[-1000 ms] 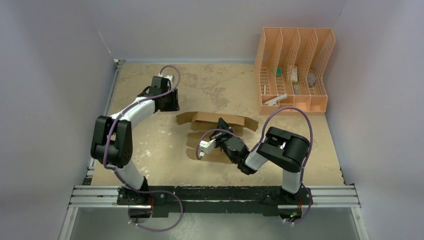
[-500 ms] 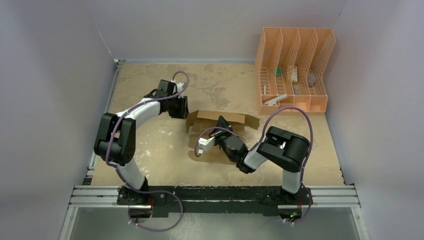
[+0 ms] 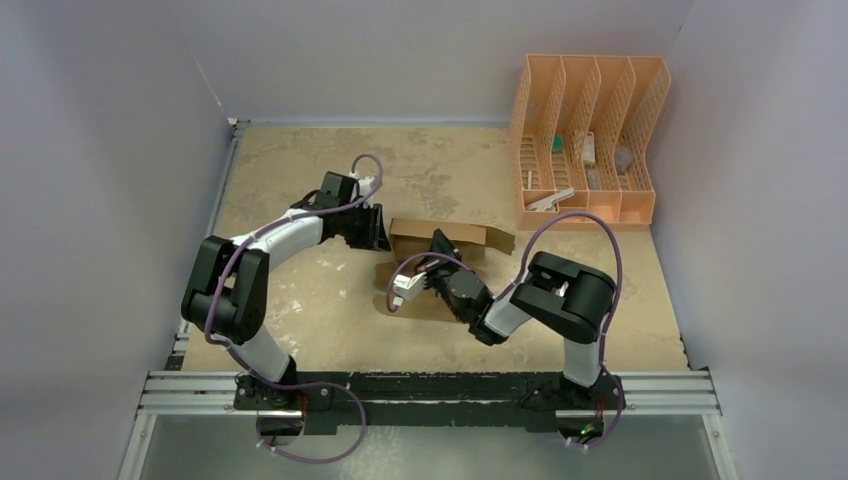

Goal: Fold the paper box

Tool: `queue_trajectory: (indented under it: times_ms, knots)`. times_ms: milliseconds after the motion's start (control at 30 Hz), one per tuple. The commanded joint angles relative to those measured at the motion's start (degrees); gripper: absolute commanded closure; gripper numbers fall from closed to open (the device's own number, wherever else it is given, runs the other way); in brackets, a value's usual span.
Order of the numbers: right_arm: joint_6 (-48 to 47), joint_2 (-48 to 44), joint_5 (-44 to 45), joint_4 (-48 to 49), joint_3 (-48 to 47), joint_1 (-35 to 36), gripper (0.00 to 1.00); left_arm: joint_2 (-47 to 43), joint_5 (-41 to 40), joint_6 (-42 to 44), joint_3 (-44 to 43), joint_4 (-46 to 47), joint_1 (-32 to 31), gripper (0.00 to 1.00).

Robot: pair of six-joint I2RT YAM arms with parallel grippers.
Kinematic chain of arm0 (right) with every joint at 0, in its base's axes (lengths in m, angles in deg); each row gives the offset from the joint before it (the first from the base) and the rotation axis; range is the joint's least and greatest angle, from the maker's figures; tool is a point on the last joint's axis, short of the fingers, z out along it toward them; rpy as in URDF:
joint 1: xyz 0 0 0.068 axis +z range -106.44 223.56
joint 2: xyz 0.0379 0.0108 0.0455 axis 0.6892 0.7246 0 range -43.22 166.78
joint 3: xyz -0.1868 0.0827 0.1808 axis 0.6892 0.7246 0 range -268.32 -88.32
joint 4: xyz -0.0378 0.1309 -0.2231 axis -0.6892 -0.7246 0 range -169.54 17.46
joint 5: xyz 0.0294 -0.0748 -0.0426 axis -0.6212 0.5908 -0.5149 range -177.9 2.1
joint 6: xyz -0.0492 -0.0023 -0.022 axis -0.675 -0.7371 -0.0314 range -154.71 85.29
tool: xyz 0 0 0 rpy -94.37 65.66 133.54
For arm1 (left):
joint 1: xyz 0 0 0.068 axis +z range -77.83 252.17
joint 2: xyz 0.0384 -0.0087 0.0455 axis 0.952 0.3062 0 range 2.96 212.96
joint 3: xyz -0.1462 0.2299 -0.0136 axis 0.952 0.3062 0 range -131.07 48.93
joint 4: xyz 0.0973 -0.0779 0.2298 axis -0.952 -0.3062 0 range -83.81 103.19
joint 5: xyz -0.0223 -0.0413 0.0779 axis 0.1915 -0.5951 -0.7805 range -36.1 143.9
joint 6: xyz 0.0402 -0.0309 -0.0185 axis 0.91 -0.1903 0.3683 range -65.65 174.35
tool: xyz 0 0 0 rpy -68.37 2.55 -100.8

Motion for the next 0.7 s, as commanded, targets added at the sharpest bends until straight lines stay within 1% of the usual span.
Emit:
queue_trajectory:
  times_ms: [0, 100, 233, 367, 500, 667]
  knots:
    - [-1.25, 1.85, 0.43, 6.40, -0.63, 0.25, 1.00, -4.82, -2.51, -2.09, 3.34, 5.58, -1.76, 0.68]
    - [-2.12, 3.24, 0.50, 8.79, -0.01, 0.27, 1.00, -8.07, -8.21, -4.21, 7.41, 11.06, -3.29, 0.67]
    - [-3.41, 5.18, 0.73, 12.35, 0.25, 0.44, 1.00, -12.77, -11.67, -8.67, 14.78, 22.33, -5.34, 0.66]
    - [-4.75, 6.46, 1.11, 14.74, 0.24, 0.63, 1.00, -17.11, -15.24, -10.51, 20.56, 31.46, -6.56, 0.65]
    - [-3.81, 5.46, 0.79, 13.22, 0.67, 0.81, 1.00, -20.20, -17.37, -9.13, 24.65, 38.08, -6.70, 0.60]
    - [-1.99, 3.38, 0.16, 9.47, 1.27, 0.97, 1.00, -19.55, -19.00, -7.84, 27.55, 44.37, -6.87, 0.58]
